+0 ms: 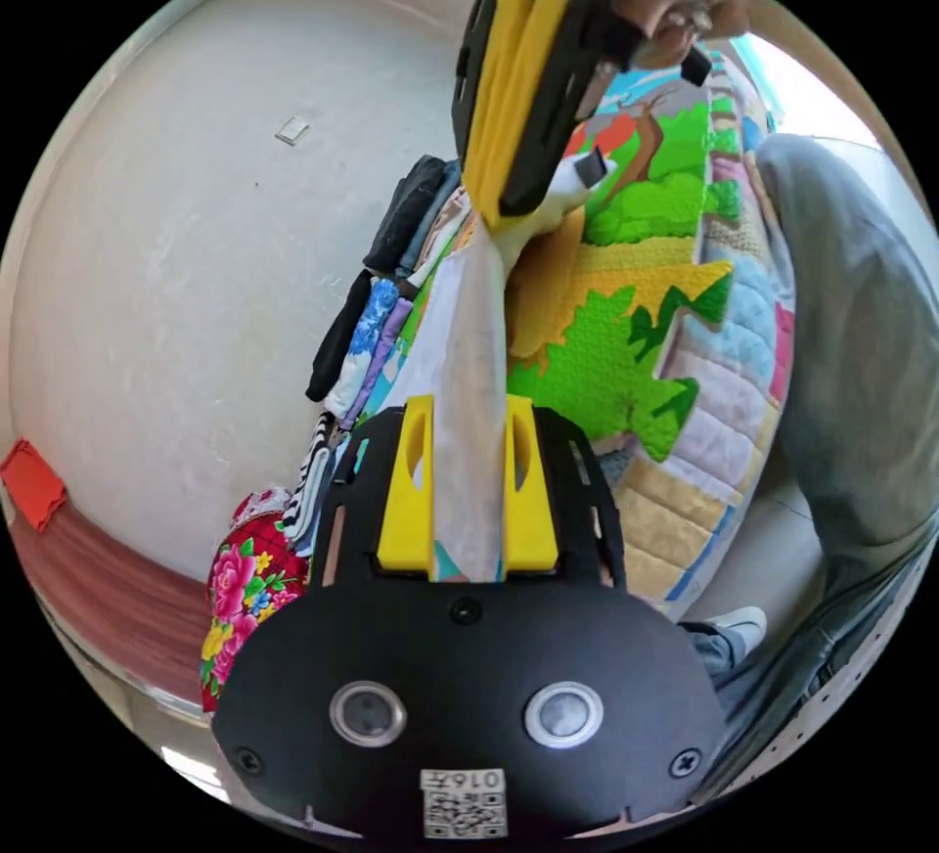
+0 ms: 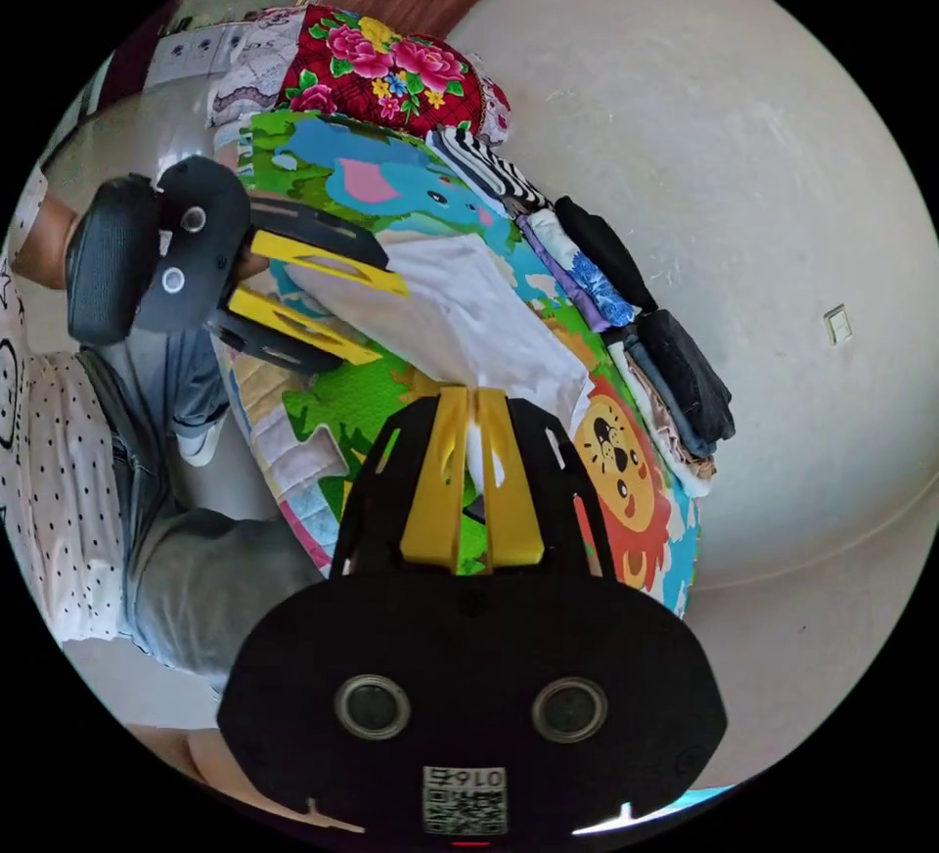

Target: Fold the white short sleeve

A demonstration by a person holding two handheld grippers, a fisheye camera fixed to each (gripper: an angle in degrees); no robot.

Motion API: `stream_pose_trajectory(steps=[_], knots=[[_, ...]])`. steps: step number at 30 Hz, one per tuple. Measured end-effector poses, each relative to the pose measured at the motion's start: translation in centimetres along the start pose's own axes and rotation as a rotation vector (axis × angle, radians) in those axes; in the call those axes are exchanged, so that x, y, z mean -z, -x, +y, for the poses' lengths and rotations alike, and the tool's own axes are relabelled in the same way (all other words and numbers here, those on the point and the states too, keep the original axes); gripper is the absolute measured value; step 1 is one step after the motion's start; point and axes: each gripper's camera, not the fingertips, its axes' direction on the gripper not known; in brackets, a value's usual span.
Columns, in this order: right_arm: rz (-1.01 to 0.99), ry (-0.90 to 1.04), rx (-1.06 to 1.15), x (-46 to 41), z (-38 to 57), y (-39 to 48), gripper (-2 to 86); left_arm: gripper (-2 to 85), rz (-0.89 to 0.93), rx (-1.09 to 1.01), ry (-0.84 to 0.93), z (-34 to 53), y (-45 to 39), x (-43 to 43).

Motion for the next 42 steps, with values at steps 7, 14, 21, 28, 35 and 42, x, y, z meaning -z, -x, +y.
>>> stream_pose_trajectory(steps=[7,14,21,28,35,42], knots=[[-0.039,-0.022,-0.013,0.4,0.8,0.2,1.8,-0.5,0.226,-0.076,0.044,-0.4,3.0,-1.9],[0.034,-0.112,0.027,1.0,-0.5,6.0,10.6,-0.9,0.541,-0.08,0.101,-3.0,9.3,-4.3],[0.346,-0.053,0.043,-2.3,-7.7,10.9,14.2,-1.0,0.564,-0.062,0.073,-3.3,10.9,-3.9],[0.512,0.189,-0.011,-6.9,-9.3,10.7,12.4,-0.9,0.535,0.04,0.027,-1.5,10.6,-4.2],[0.627,0.217,0.089,-8.8,-8.6,11.0,6.8,1.3,0.288,0.025,-0.04,-1.5,7.8,-3.5],[0.565,0.243,0.275,-11.1,-11.2,10.3,3.6,3.0,0.07,-0.157,-0.015,-2.4,4.3,-4.7]])
